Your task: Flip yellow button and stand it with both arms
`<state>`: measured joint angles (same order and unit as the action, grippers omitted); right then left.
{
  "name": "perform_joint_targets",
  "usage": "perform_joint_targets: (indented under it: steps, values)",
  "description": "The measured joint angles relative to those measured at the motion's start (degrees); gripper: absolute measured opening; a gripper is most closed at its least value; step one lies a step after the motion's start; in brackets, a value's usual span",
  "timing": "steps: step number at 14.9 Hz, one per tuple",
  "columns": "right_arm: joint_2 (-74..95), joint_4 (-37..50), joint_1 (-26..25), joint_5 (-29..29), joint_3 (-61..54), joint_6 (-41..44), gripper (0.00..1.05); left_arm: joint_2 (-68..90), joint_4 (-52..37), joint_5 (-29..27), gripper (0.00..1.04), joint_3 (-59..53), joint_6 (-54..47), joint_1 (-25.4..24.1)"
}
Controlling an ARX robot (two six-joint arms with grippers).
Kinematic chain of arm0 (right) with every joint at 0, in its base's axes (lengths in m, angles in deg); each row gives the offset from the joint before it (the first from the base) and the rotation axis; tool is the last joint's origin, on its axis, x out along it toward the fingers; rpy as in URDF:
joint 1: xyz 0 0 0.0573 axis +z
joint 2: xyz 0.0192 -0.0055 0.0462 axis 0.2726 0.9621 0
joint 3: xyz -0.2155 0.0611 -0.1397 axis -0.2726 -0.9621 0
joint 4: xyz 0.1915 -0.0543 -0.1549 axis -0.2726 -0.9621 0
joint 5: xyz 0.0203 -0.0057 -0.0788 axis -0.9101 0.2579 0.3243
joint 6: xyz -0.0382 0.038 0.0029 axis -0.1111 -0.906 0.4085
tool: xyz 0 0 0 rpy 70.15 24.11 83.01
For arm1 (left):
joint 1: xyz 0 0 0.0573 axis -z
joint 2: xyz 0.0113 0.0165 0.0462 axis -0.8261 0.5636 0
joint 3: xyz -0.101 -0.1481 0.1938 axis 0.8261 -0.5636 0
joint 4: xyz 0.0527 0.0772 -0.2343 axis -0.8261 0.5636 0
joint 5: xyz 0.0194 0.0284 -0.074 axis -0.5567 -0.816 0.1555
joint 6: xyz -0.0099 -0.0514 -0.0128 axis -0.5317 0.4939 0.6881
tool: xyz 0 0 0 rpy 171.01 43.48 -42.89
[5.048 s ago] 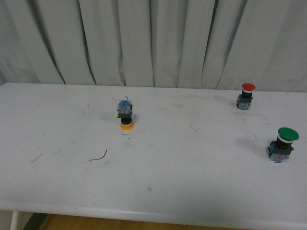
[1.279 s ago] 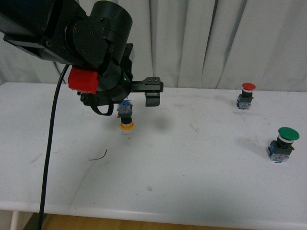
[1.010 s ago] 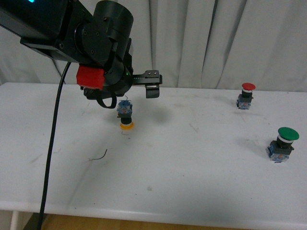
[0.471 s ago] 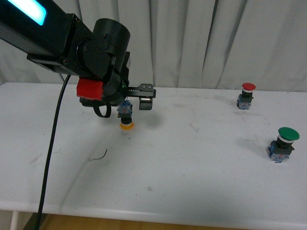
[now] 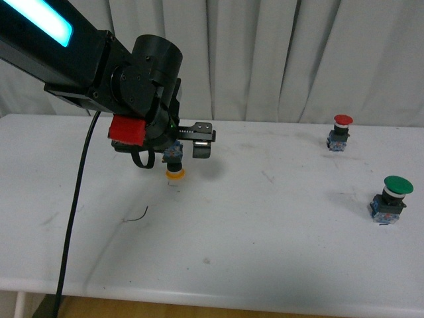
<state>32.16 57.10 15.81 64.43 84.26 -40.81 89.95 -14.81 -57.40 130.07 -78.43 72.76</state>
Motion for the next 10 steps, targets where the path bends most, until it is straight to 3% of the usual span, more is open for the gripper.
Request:
perform_joint_targets:
  steps: [4, 5, 10]
  values:
    - [0.0, 0.0, 0.0, 0.0, 0.0, 0.0, 0.98, 0.0, -0.8, -1.1, 0.42, 0.1, 0.8, 0.3]
    - [0.0, 0.0, 0.0, 0.0, 0.0, 0.0, 0.98, 0.0, -1.1, -1.4, 0.34, 0.0, 0.8, 0.4]
    - [0.0, 0.0, 0.0, 0.0, 0.0, 0.0, 0.98, -15.0, -8.2, 2.1, 0.33, -14.3, 2.2, 0.9]
